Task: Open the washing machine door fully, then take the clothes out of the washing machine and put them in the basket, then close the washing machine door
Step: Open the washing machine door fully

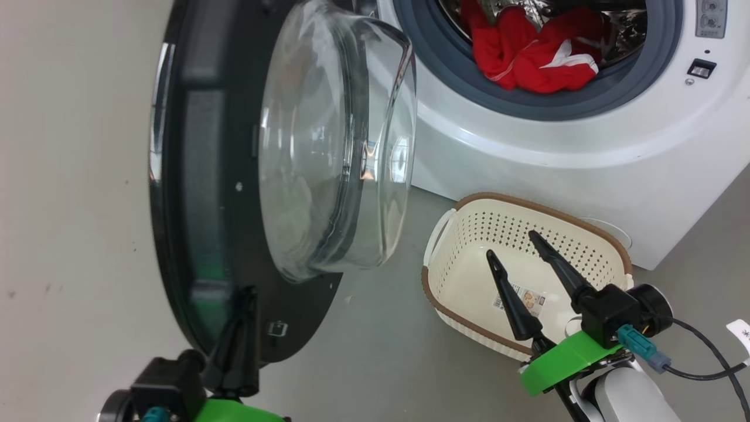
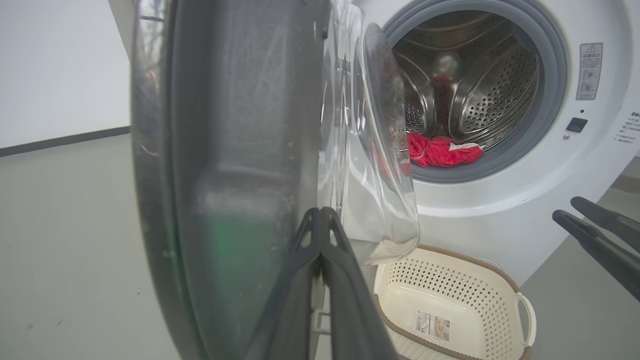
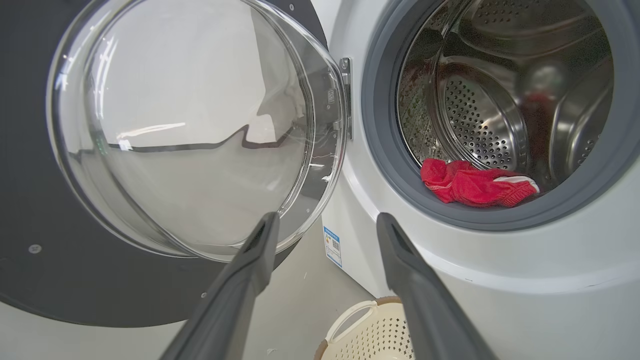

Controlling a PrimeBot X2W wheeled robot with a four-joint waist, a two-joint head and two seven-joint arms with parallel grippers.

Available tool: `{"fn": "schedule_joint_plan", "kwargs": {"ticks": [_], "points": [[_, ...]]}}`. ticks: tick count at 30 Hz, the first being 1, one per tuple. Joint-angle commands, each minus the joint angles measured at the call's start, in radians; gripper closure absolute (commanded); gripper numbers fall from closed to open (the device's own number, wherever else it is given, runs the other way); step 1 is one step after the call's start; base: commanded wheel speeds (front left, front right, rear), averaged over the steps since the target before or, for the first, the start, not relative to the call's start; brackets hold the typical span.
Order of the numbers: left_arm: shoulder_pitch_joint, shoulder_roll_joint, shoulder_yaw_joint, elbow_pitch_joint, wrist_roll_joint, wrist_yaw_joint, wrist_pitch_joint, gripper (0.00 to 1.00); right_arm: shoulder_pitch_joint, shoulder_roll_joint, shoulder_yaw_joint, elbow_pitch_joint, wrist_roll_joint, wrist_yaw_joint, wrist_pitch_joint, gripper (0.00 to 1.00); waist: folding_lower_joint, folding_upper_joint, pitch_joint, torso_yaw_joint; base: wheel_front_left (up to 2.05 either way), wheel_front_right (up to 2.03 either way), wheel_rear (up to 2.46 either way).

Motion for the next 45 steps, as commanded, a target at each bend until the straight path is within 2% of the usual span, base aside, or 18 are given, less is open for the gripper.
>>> {"fn": "schedule_joint_plan", "kwargs": {"ticks": [1,14,25,36,41,45], "points": [[-0.01,0.016,0.057,-0.018,-0.011,0.018,-0.01,1.0,-0.021,0.007,0.028,-0.021,-0.008,0.005,-0.006,0.0,0.0,0.0,0.004,0.0,0.0,0.0,0.0],[-0.047,0.02,0.161,0.102,-0.039,0.064,-0.115,1.0,-0.038,0.006,0.041,-0.01,-0.042,0.005,-0.006,0.0,0.0,0.0,0.041,0.001,0.0,0.0,0.0],[-0.125,0.046,0.255,0.228,-0.06,0.096,-0.204,1.0,-0.032,-0.009,0.048,-0.015,-0.055,0.005,0.004,0.0,0.0,0.0,0.058,-0.002,0.0,0.0,0.0],[-0.2,0.043,0.316,0.352,-0.121,0.076,-0.288,1.0,-0.033,-0.027,0.055,-0.039,-0.058,0.005,0.029,0.0,0.0,0.0,0.077,-0.005,0.0,0.0,0.0],[-0.259,0.035,0.335,0.434,-0.152,0.038,-0.32,1.0,-0.033,-0.034,0.06,-0.053,-0.065,0.005,0.036,0.0,0.0,0.0,0.091,-0.005,0.0,0.0,0.0],[-0.307,0.033,0.353,0.483,-0.146,0.024,-0.332,1.0,-0.032,-0.037,0.065,-0.06,-0.072,0.005,0.043,0.0,0.0,0.0,0.099,-0.006,0.0,0.0,0.0]]}}
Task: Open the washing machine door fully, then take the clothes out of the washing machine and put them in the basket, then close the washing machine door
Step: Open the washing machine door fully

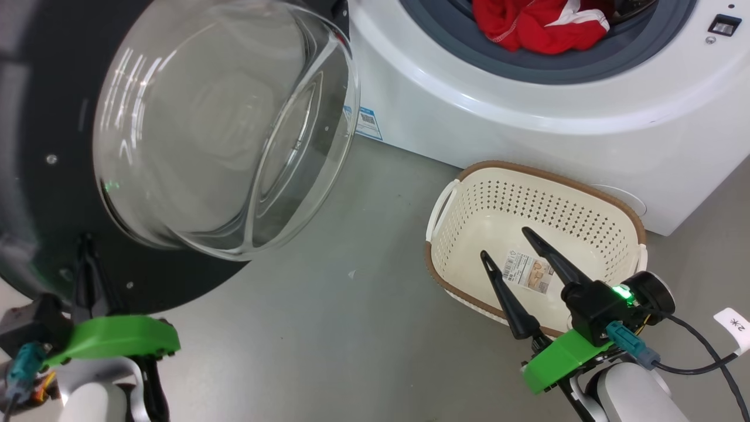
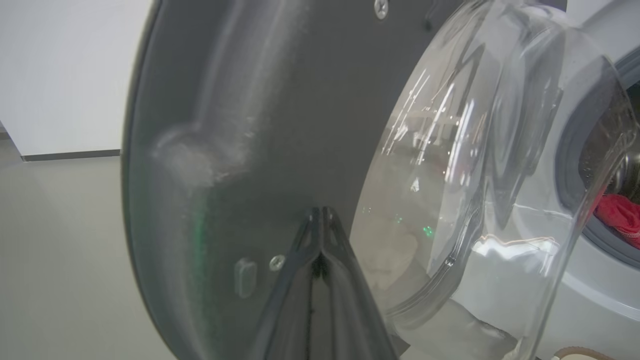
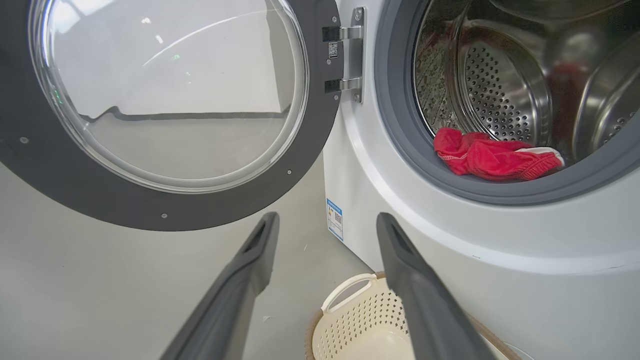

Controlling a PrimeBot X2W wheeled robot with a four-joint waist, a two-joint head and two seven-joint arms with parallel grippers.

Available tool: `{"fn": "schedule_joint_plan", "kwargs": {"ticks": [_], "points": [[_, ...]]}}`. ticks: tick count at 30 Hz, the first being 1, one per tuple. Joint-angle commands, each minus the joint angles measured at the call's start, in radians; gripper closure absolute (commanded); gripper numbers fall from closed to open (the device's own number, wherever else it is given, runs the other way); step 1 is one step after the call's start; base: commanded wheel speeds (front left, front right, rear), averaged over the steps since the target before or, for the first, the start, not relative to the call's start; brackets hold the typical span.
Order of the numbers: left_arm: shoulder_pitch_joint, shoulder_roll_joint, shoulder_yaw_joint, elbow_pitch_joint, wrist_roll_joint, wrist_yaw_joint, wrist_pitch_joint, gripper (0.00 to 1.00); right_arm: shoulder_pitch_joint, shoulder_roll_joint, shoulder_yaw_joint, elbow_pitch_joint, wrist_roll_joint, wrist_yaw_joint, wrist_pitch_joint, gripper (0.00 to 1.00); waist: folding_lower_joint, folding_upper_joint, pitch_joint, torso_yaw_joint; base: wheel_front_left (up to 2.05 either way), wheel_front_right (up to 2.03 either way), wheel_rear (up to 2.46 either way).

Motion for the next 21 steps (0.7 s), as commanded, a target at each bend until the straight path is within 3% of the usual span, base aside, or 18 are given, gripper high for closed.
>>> {"fn": "schedule_joint_plan", "kwargs": {"ticks": [1,21], "points": [[-0.043,0.038,0.056,-0.008,0.007,-0.004,-0.01,1.0,-0.017,0.005,0.027,-0.03,-0.01,0.005,0.002,0.0,0.0,-0.0001,0.004,0.0,0.0,0.0,0.0],[-0.165,0.055,0.203,0.134,0.072,-0.028,-0.013,1.0,-0.002,-0.018,0.028,-0.077,-0.013,0.005,0.042,0.0,0.0,-0.0001,0.025,-0.015,0.0,0.0,0.0]]}}
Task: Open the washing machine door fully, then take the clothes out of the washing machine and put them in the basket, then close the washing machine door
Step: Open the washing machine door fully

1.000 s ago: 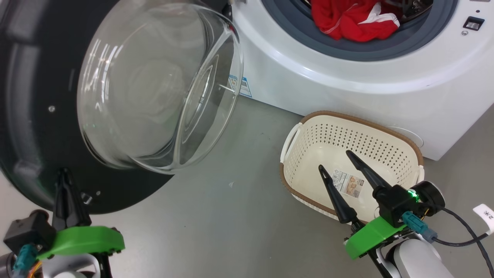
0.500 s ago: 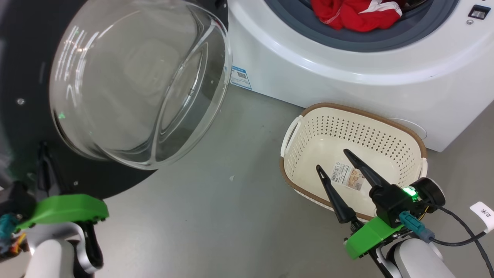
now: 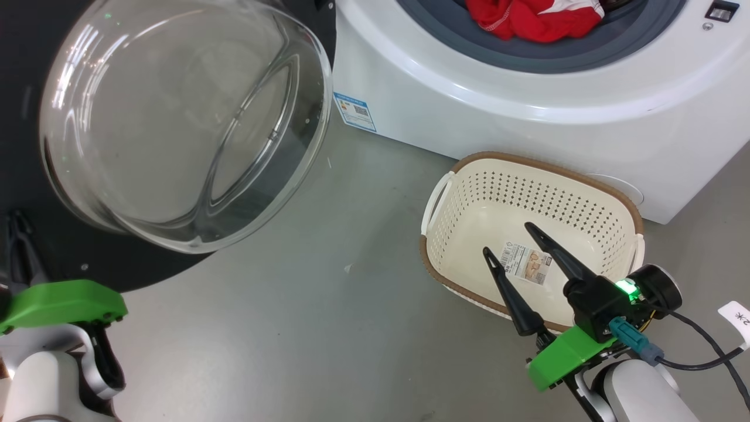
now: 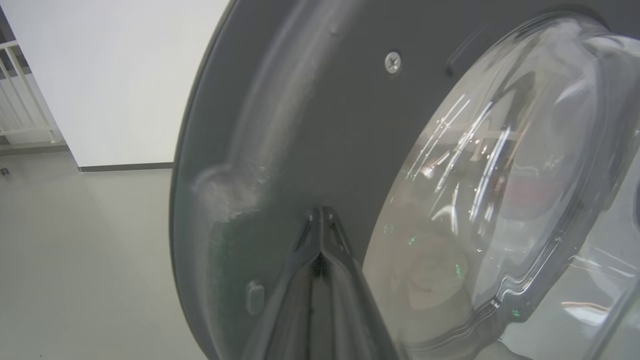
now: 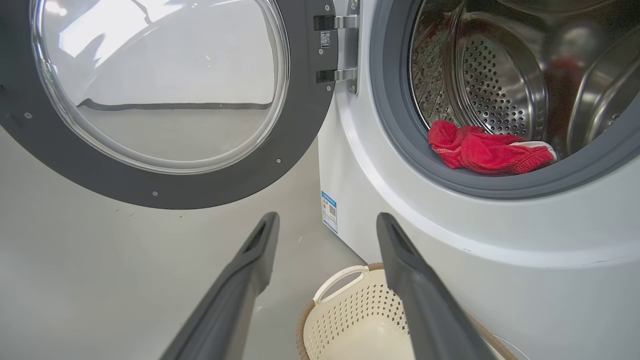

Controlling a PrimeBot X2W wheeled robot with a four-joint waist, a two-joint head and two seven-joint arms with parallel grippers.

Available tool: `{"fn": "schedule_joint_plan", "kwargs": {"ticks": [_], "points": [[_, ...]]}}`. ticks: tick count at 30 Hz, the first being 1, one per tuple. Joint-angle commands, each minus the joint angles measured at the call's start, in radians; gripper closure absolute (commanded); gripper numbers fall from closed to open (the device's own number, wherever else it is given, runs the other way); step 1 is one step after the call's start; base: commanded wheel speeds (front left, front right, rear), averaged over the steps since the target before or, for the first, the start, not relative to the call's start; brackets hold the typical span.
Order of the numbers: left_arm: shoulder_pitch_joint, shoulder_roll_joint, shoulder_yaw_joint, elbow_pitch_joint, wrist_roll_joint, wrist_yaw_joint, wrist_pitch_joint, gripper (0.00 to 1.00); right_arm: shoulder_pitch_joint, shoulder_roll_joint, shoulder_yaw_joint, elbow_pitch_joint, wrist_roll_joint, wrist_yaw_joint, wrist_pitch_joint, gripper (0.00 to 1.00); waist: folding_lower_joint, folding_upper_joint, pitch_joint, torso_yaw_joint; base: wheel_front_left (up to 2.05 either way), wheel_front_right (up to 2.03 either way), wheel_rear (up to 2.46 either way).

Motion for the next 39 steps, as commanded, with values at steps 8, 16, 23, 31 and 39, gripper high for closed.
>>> {"fn": "schedule_joint_plan", "kwargs": {"ticks": [8,16,23,31,39], "points": [[-0.041,0.054,0.094,0.033,0.029,-0.008,-0.007,1.0,0.003,0.0,0.016,-0.04,-0.001,0.005,0.004,0.0,0.0,-0.0001,-0.003,-0.011,0.0,0.0,0.0],[-0.05,0.041,0.117,0.046,0.042,-0.04,-0.007,1.0,-0.001,0.005,0.013,-0.034,0.002,0.005,0.001,0.0,0.0,-0.0001,-0.008,-0.02,0.0,0.0,0.0],[-0.018,0.008,0.12,-0.062,0.065,-0.062,-0.007,0.0,-0.005,0.023,-0.008,-0.008,0.003,0.005,-0.021,0.0,0.0,-0.0001,-0.032,-0.041,0.0,0.0,0.0],[0.068,-0.016,0.07,-0.298,0.087,-0.091,0.003,0.0,-0.006,0.041,-0.072,0.006,-0.002,0.005,-0.053,0.0,0.0,-0.0001,-0.059,-0.084,0.0,0.0,0.0],[0.107,-0.025,-0.021,-0.49,0.045,-0.18,0.064,0.0,-0.012,0.057,-0.148,0.017,0.005,0.005,-0.079,0.0,0.0,-0.0001,-0.087,-0.167,0.0,0.0,0.0]]}}
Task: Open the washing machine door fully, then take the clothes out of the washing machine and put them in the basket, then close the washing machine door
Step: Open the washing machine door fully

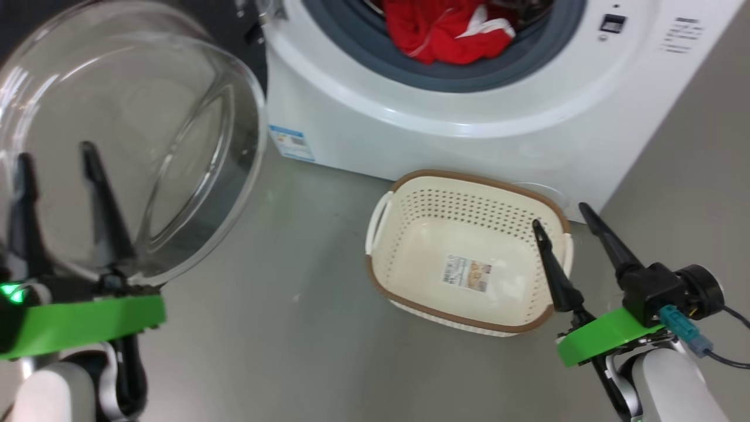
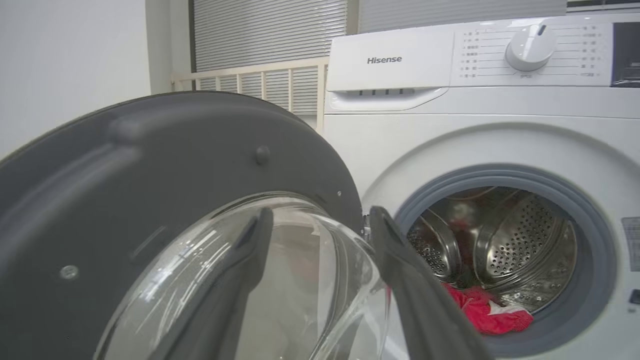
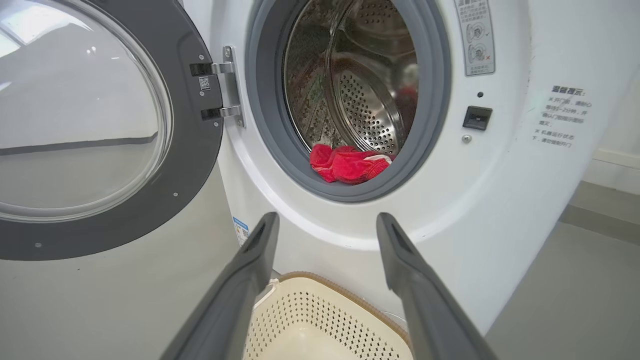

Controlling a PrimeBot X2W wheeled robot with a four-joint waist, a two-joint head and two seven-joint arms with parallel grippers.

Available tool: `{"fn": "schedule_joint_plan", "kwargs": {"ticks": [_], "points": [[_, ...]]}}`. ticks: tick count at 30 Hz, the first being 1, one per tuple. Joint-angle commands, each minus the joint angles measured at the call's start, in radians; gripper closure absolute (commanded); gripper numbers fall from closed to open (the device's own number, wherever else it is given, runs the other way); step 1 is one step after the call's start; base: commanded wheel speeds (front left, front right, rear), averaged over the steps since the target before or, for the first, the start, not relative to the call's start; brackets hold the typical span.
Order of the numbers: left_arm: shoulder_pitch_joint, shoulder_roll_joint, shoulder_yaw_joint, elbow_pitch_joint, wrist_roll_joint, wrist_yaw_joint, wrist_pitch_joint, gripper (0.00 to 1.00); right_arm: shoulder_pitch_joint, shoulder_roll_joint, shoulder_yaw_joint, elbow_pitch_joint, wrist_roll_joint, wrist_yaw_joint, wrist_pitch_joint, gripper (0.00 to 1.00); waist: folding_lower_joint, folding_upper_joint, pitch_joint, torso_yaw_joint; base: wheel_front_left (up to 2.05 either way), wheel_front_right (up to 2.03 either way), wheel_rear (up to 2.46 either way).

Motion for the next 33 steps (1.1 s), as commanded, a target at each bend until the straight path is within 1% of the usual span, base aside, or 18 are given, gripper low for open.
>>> {"fn": "schedule_joint_plan", "kwargs": {"ticks": [1,2,6,7,10,17,18,22,26,33], "points": [[0.01,0.026,0.008,-0.05,-0.018,-0.025,0.013,0.0,-0.014,0.009,0.003,-0.022,0.003,0.005,-0.013,0.0,0.0,0.0,-0.017,-0.05,0.0,0.0,0.0],[0.015,0.028,-0.016,-0.065,-0.023,-0.047,0.026,0.0,-0.019,0.012,-0.018,-0.02,0.002,0.005,-0.017,0.0,0.0,0.0,-0.02,-0.077,0.0,0.0,0.0],[0.019,0.034,-0.046,-0.052,-0.052,-0.093,0.046,0.0,-0.028,0.017,-0.055,-0.023,-0.006,0.005,-0.022,0.0,0.0,0.0,-0.024,-0.138,0.0,0.0,0.0],[0.021,0.04,-0.058,-0.045,-0.054,-0.109,0.042,0.0,-0.031,0.019,-0.072,-0.025,-0.012,0.005,-0.023,0.0,0.0,0.0,-0.026,-0.168,0.0,0.0,0.0],[0.025,0.042,-0.064,-0.031,-0.07,-0.128,0.027,0.0,-0.036,0.021,-0.093,-0.036,-0.018,0.005,-0.024,0.0,0.0,0.0,-0.03,-0.211,0.0,0.0,0.0],[0.056,0.048,-0.056,0.028,-0.085,-0.139,-0.004,0.0,-0.018,0.023,-0.112,-0.082,-0.003,0.005,-0.024,0.0,0.0,0.0,-0.048,-0.304,0.0,0.0,0.0],[0.056,0.048,-0.056,0.028,-0.085,-0.139,-0.004,0.0,-0.018,0.023,-0.112,-0.082,-0.003,0.005,-0.024,0.0,0.0,0.0,-0.048,-0.304,0.0,0.0,0.0],[0.079,0.049,-0.056,0.065,-0.099,-0.15,-0.018,0.0,0.003,0.023,-0.112,-0.097,0.034,0.005,-0.024,0.0,0.0,0.0,-0.064,-0.35,0.0,0.0,0.0],[0.113,0.065,-0.07,0.088,-0.089,-0.164,-0.029,0.0,0.026,0.024,-0.113,-0.113,0.037,0.005,-0.024,0.0,0.0,0.0,-0.082,-0.393,0.0,0.0,0.0],[0.172,0.087,-0.073,0.118,-0.064,-0.171,-0.049,0.0,0.074,0.024,-0.101,-0.126,0.046,0.005,-0.024,0.0,0.0,0.0,-0.123,-0.448,0.0,0.0,0.0]]}}
